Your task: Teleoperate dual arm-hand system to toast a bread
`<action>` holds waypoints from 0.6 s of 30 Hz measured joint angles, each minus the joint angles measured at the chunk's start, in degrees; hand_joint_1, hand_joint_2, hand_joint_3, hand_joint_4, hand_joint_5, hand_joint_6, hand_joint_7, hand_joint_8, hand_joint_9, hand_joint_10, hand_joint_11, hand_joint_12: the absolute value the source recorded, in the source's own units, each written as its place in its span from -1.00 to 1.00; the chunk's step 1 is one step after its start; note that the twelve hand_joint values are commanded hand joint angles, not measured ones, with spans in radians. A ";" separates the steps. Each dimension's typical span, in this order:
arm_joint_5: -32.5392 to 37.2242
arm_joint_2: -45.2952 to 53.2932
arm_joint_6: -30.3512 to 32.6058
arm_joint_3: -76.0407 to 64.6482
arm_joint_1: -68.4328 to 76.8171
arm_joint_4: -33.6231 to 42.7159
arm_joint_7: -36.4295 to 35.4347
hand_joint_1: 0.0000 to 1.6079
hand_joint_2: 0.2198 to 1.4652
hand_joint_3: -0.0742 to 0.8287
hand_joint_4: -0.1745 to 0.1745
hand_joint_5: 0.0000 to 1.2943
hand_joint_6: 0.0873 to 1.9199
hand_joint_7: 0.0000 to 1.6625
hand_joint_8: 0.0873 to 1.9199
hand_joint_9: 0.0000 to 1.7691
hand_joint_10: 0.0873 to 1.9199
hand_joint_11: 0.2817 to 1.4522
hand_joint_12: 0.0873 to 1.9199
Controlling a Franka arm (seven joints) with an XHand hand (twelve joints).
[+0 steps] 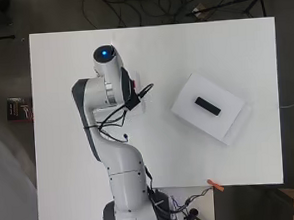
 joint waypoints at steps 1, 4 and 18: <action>0.06 -1.11 2.12 0.12 -0.19 -1.84 -0.05 0.55 0.50 -0.83 -0.99 0.12 0.24 0.30 -0.09 0.49 -0.80 -0.04 -1.00; 0.52 -5.50 11.22 0.60 -0.82 -9.19 -1.07 0.55 0.47 -0.83 -1.00 0.19 0.17 0.37 -0.16 0.65 -1.00 -0.05 -0.80; 2.72 -6.30 19.68 -7.39 4.84 -13.11 8.13 -0.96 0.33 -0.85 -0.42 -0.48 -1.00 -0.56 -1.00 -0.53 -1.00 -0.84 -1.00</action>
